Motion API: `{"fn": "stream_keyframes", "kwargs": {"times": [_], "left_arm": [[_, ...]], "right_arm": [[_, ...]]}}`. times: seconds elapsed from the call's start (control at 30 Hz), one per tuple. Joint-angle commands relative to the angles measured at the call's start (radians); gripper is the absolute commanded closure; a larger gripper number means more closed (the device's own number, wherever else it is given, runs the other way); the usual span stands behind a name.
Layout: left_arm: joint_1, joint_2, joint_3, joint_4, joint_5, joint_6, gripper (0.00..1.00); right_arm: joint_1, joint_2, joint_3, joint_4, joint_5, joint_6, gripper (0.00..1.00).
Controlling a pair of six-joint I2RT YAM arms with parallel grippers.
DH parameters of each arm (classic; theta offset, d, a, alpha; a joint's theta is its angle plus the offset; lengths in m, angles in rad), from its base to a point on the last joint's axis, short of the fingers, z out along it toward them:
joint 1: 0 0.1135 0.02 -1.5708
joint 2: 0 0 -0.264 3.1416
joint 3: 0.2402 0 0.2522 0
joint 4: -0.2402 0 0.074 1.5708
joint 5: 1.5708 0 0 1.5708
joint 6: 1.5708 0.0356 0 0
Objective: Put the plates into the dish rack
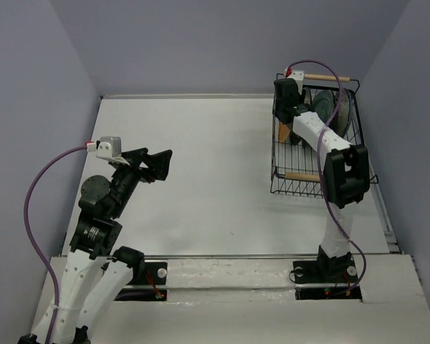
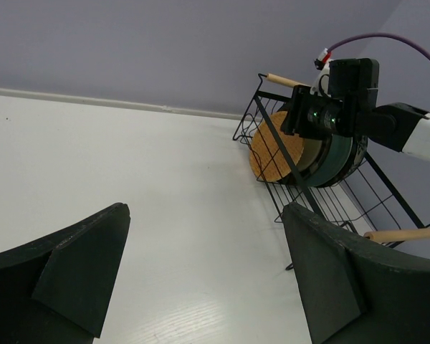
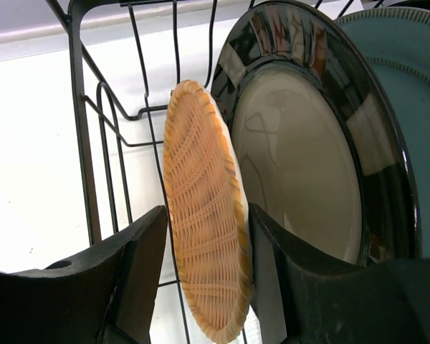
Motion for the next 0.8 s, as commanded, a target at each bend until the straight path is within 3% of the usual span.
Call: {"fn": "stream_keyframes", "kwargs": {"times": [0.0, 0.43, 0.67, 0.77], "left_arm": [[0.006, 0.005, -0.011, 0.059, 0.014, -0.003, 0.01], [0.011, -0.001, -0.012, 0.057, 0.014, -0.006, 0.01], [0.017, 0.002, -0.011, 0.056, 0.014, -0.001, 0.01], [0.017, -0.004, -0.011, 0.056, 0.012, 0.001, 0.01]], "right_arm": [[-0.003, -0.043, -0.002, 0.052, -0.019, -0.006, 0.46], [-0.003, -0.124, -0.003, 0.03, -0.048, -0.029, 0.43], [-0.003, -0.25, 0.021, -0.009, -0.137, -0.04, 0.18], [-0.003, -0.419, -0.014, -0.008, -0.276, -0.009, 0.07]]}}
